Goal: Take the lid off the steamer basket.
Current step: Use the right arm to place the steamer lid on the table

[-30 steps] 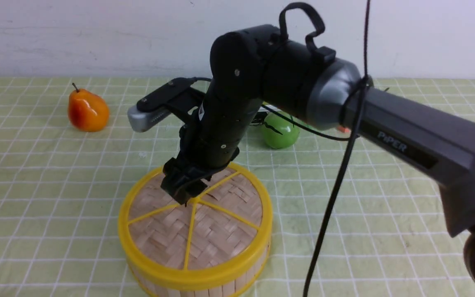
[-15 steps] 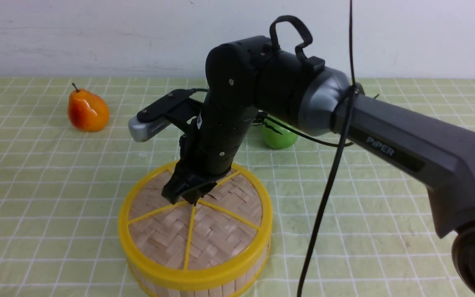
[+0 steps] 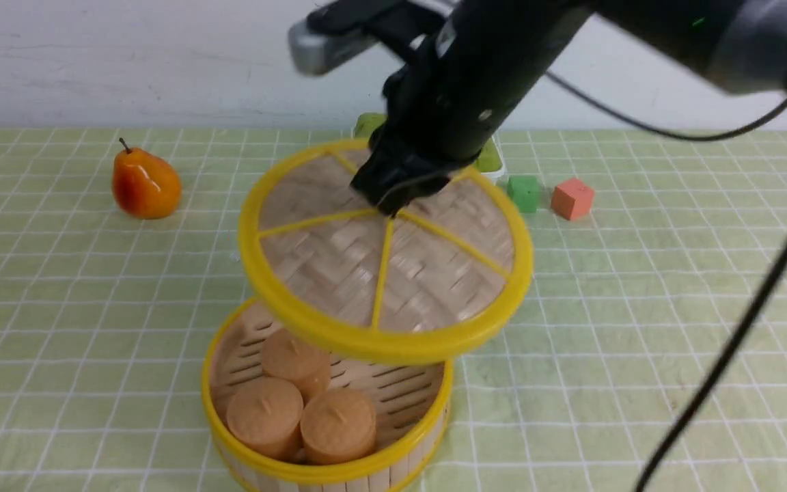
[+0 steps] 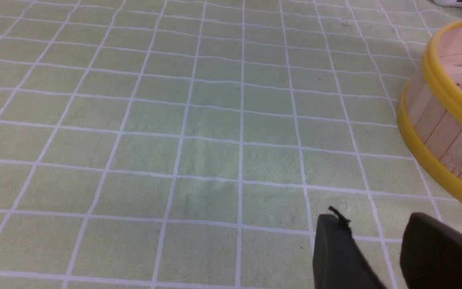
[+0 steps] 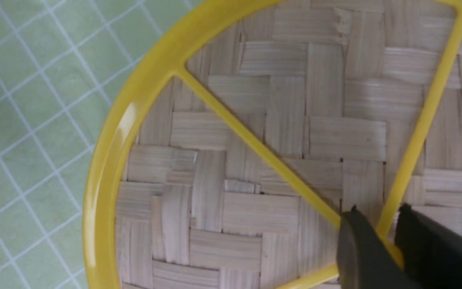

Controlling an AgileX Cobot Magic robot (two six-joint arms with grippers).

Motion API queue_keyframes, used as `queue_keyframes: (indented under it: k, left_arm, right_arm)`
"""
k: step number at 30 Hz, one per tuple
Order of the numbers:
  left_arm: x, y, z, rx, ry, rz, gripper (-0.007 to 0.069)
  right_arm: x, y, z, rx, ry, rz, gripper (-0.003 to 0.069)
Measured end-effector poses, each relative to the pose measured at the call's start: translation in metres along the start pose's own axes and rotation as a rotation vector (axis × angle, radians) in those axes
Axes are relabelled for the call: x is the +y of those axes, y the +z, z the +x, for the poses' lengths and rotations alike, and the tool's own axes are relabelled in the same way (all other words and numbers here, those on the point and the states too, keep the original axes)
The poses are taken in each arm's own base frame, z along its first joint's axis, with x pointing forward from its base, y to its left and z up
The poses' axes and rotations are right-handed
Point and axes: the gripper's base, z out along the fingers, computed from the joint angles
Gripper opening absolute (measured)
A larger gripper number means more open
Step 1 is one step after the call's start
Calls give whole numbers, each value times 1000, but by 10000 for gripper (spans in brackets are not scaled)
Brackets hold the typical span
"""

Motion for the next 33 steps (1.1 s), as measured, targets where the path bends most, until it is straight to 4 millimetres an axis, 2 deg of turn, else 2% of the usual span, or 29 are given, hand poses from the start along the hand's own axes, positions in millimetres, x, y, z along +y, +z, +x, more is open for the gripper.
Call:
queue_keyframes:
  k: [2,4,5,6,7,8,9,10,11,14,16,18,21,27,31,32,33]
  left_arm:
    - [0,0,0,0,0,0,239]
    - [0,0,0,0,0,0,239]
    - [0,0,0,0,0,0,239]
    - [0,0,0,0,0,0,239]
    - [0,0,0,0,0,0,239]
    - [0,0,0,0,0,0,239]
    - [0,0,0,0,0,0,239]
    - [0,0,0,0,0,0,239]
    - [0,0,0,0,0,0,239]
    - [0,0,0,0,0,0,239]
    - [0,0,0,0,0,0,239]
    - [0,0,0,0,0,0,239]
    - [0,0,0,0,0,0,239]
    - [0,0,0,0,0,0,239]
    - [0,0,0,0,0,0,239]
    - [0,0,0,0,0,0,239]
    - [0,0,0,0,0,0,239]
  right_arm:
    - [-13,-30,8,-38,29,41,77]
    - [-27,-48,20,-41,71,75,77]
    - [-34,-55,31,-29,99,91,77]
    - [-45,-59,51,12,145,108,77]
    - [-51,-58,63,39,174,118,77]
    - [-54,-59,64,39,180,123,77]
    - [-62,-56,80,70,219,135,77]
    - [-76,-44,108,112,289,158,77]
    - [-85,-36,125,127,332,173,77]
    - [-99,-16,157,153,414,194,77]
    - [-108,10,192,158,498,215,77]
    - [-110,26,209,145,530,232,77]
    - [-115,51,226,121,554,267,77]
    - [-120,79,233,115,565,278,106]
    - [-121,83,232,102,564,282,227]
    - [-121,82,232,101,564,282,237]
    - [-120,82,230,100,563,278,305]
